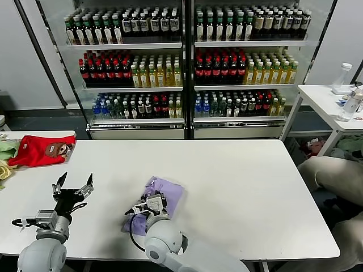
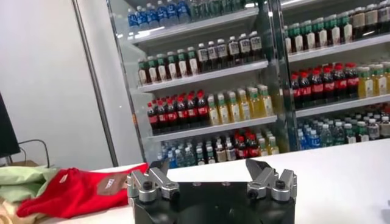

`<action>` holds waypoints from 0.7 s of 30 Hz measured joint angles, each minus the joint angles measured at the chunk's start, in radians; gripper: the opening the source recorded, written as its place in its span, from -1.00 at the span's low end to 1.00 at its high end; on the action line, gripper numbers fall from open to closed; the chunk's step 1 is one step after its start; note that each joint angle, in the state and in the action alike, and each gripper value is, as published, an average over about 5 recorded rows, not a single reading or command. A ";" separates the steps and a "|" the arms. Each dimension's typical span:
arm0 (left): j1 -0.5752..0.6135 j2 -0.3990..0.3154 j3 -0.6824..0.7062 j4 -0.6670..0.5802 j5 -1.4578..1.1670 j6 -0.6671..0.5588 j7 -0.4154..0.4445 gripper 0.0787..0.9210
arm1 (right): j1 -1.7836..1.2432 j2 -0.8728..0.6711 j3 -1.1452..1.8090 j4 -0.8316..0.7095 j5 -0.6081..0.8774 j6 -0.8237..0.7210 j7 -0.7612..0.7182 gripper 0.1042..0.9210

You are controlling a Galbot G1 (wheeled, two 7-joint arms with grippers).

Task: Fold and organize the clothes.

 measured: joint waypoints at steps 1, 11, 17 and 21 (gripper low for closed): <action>0.000 0.001 -0.001 0.002 0.000 -0.001 0.000 0.77 | -0.001 -0.001 0.000 0.001 0.003 0.000 0.003 -0.07; 0.003 0.001 -0.003 0.006 0.002 -0.004 -0.002 0.77 | -0.017 -0.026 0.006 0.018 -0.031 0.003 -0.017 -0.77; 0.008 0.000 -0.006 0.002 0.002 -0.005 -0.003 0.77 | -0.038 -0.072 0.044 0.068 -0.101 0.005 -0.096 -0.97; 0.008 -0.003 -0.005 0.003 0.003 -0.005 -0.003 0.77 | -0.066 -0.125 0.093 0.123 -0.149 0.010 -0.157 -0.97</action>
